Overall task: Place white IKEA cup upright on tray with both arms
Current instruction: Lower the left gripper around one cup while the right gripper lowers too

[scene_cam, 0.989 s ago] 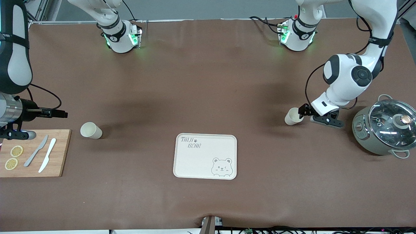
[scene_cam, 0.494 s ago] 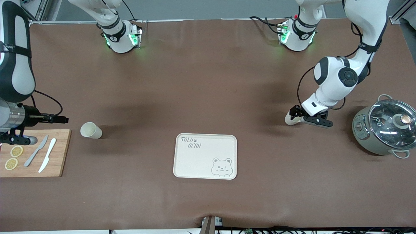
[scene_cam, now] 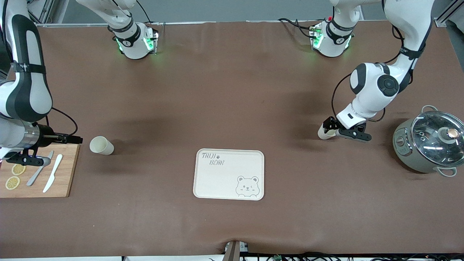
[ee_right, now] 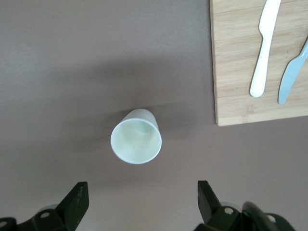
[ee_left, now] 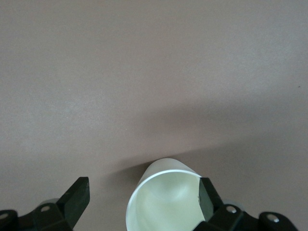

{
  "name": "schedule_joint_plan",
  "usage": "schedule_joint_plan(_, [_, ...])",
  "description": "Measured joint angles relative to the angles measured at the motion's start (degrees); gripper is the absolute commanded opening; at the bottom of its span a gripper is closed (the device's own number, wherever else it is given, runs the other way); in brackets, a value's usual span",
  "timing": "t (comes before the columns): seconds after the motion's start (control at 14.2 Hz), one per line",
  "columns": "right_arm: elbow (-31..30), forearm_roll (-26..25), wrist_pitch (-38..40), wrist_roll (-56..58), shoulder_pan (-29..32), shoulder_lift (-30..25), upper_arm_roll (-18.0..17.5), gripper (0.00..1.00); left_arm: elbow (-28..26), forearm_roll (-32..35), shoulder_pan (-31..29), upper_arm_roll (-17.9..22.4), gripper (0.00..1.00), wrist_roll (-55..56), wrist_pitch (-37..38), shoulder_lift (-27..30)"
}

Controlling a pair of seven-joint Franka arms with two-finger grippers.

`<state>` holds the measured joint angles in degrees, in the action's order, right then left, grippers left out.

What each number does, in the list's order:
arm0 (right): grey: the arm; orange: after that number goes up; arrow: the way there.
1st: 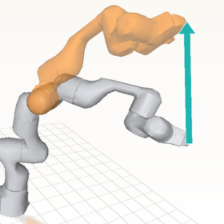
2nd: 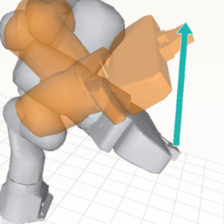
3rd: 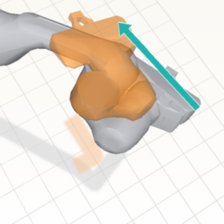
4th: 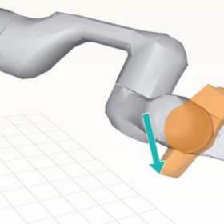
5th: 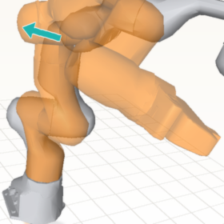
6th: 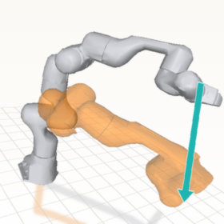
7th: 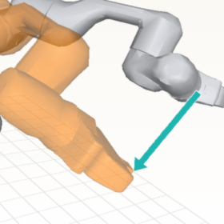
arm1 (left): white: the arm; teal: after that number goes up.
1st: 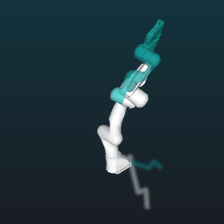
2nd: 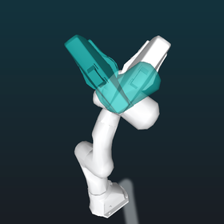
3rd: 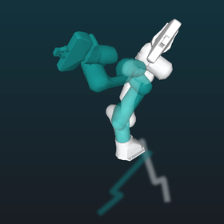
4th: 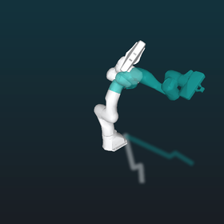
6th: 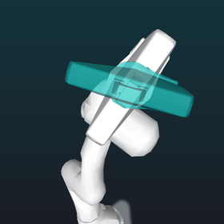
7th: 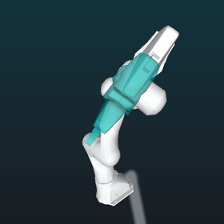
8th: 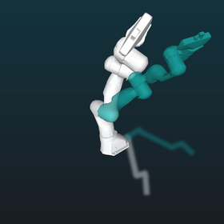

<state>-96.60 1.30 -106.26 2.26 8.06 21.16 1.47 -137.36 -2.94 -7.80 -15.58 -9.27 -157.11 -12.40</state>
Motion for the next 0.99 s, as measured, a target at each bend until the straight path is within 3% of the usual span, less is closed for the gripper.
schedule_joint_plan(0.99, [-13.4,0.0,-17.7,0.0,0.8,0.2,0.0,1.0,-3.0,0.0,-1.2,0.0,1.0,-0.1,3.4,5.2])
